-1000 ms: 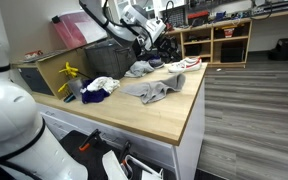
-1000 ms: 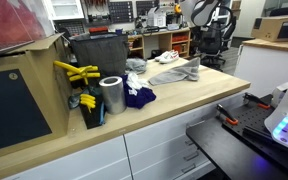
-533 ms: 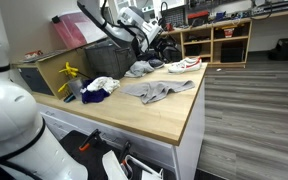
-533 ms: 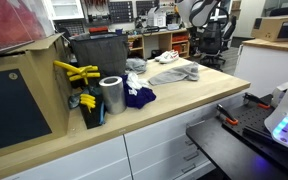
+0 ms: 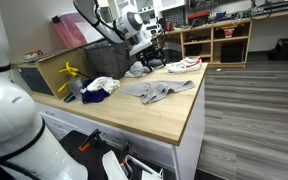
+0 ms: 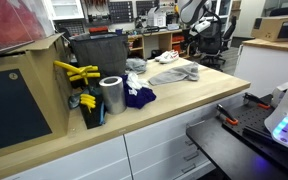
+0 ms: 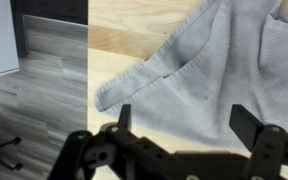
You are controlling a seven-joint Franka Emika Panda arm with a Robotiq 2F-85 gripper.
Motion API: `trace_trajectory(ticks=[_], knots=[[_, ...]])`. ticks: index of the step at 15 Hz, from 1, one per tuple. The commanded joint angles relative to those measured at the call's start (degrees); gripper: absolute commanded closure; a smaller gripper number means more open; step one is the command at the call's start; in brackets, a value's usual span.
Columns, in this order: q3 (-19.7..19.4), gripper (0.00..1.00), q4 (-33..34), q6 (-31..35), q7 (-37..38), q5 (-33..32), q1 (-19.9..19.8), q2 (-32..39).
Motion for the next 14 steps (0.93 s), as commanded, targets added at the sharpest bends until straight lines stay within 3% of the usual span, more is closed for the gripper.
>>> trace_trajectory(ticks=[1, 3, 11, 14], knots=[[0.2, 0.25, -2.6, -1.1, -0.2, 9.0, -0.6, -1.9], [0.1, 0.34, -4.1, -1.0, 0.8, 13.3, -0.5, -1.8], [0.2, 0.96, -9.0, 0.6, 1.1, 21.8, -0.1, -0.6], [0.2, 1.00, -9.7, 1.3, 1.0, 22.3, 0.1, 0.3]])
